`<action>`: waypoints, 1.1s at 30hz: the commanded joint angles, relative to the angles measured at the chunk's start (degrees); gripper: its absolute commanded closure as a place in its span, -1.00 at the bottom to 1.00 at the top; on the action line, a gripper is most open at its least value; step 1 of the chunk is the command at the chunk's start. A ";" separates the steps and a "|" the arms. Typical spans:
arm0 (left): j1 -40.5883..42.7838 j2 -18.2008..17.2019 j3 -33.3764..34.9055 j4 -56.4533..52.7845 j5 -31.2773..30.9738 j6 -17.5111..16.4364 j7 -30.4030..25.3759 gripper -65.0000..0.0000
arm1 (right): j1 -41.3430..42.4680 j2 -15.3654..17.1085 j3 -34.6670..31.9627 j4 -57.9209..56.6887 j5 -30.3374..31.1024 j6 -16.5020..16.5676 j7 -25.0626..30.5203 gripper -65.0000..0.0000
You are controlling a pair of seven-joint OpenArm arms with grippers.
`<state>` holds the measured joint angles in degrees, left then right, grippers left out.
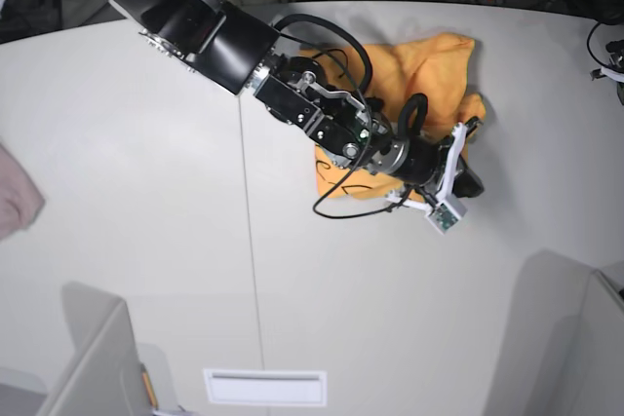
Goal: Fold the T-shirt properly
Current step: 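Lay the folded end onto the bundle and release with the right gripper, then press and tuck the bundle edges flat with the right gripper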
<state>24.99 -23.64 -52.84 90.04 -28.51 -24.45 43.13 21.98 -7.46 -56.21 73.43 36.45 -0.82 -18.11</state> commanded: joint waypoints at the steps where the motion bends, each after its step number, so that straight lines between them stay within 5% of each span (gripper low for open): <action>1: 0.37 -1.28 -0.48 1.17 -0.19 0.05 -0.98 1.00 | 1.63 -0.32 0.69 1.96 0.43 0.51 -1.28 1.00; 5: 0.11 -1.28 -0.39 1.17 -0.19 0.05 -0.98 1.00 | -0.04 3.29 5.17 8.55 0.17 0.51 -15.78 1.00; 9: 0.02 -1.28 -0.48 0.91 -0.19 0.05 -1.16 1.00 | -4.09 7.51 10.53 15.58 0.17 0.51 -22.90 1.00; 16: 0.02 -1.28 -0.39 1.17 -0.28 0.05 -1.16 1.00 | -10.42 12.61 16.34 20.77 0.17 0.51 -26.33 1.00; 33: 0.37 -1.20 -0.74 1.17 -0.28 0.05 -1.07 1.00 | -12.44 9.00 13.08 13.03 0.08 0.42 -25.89 1.00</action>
<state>25.10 -23.49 -52.82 90.15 -28.51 -24.45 43.16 8.75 2.15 -43.24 85.54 35.81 -0.64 -44.77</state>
